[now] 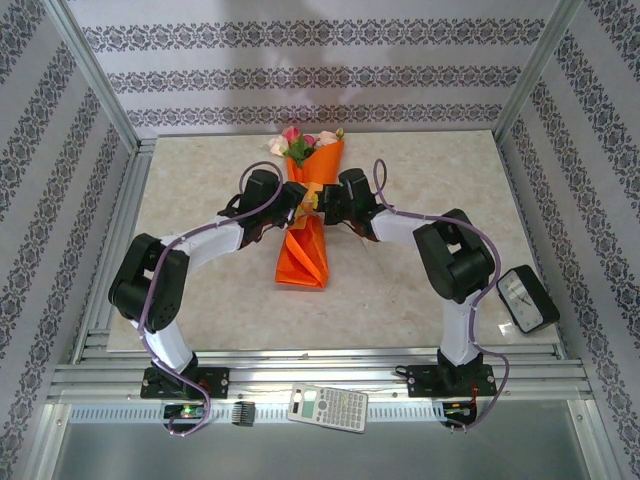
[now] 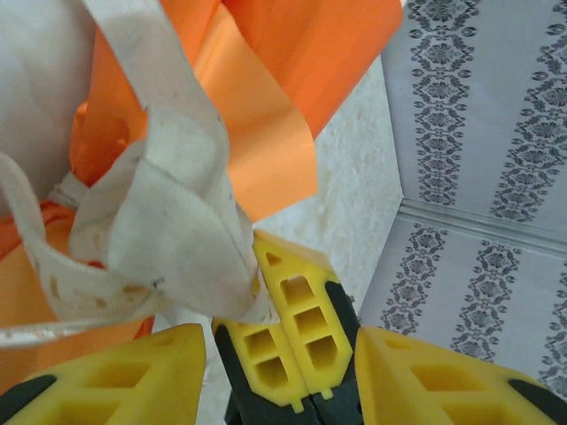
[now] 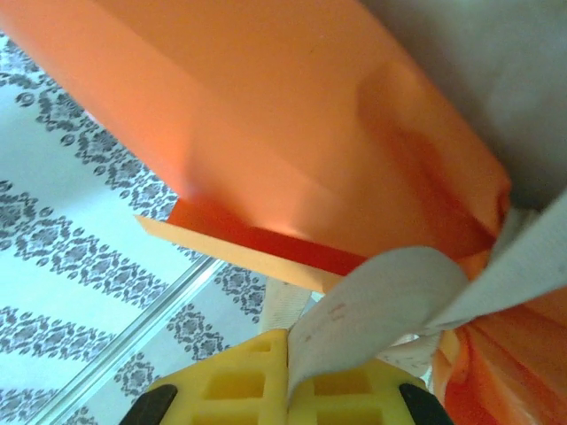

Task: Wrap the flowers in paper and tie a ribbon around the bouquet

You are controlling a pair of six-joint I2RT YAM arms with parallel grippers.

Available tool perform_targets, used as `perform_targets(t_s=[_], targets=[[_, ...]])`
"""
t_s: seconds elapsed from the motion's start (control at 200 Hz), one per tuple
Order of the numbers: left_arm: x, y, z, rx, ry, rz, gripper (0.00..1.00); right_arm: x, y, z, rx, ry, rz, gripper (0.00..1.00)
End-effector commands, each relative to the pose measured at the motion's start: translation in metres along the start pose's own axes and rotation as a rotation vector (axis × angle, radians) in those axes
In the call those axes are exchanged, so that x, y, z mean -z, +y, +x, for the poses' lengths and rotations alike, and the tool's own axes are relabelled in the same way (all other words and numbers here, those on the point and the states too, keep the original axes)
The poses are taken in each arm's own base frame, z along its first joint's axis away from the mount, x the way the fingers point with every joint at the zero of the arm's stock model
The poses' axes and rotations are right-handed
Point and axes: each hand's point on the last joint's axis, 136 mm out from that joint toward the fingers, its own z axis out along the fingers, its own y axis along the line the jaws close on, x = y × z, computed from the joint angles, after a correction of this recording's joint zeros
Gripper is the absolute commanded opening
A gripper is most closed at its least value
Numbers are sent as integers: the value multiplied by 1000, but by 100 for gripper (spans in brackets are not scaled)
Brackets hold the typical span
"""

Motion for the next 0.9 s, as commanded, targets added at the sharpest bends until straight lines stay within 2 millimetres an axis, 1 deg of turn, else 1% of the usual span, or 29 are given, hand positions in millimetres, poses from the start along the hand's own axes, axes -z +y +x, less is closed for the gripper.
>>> perform_targets(t_s=[0.0, 0.07, 0.175, 0.28, 0.33, 0.34, 0.39, 0.52, 0.609, 0.669, 0.814, 0.894], targets=[[-2, 6, 12, 136, 53, -65, 50, -3, -5, 3, 57, -8, -57, 0], [-3, 14, 15, 184, 66, -113, 50, -2, -8, 3, 59, -11, -67, 0], [-10, 22, 13, 280, 55, -110, 50, -1, -12, 3, 58, -14, -75, 0], [-20, 18, 10, 297, 57, -93, 50, 2, -13, 2, 60, -18, -82, 0], [-25, 15, 11, 292, 68, -97, 48, 2, -14, 3, 58, -18, -82, 0], [-26, 18, 11, 291, 68, -107, 48, 2, -14, 3, 58, -17, -83, 0], [-27, 20, 11, 291, 66, -122, 46, 3, -14, 2, 55, -19, -85, 0], [-27, 25, 5, 290, 40, -135, 39, 4, -13, 3, 54, -16, -91, 0], [-31, 26, 0, 288, 28, -127, 27, 5, -14, 3, 51, -13, -89, 0], [-34, 28, -1, 286, 22, -122, 22, 5, -15, 3, 48, -12, -86, 0], [-35, 33, -2, 282, 19, -134, 15, 5, -17, 3, 45, -10, -80, 0], [-35, 38, -2, 285, 18, -140, 14, 6, -16, 4, 43, -9, -84, 0]])
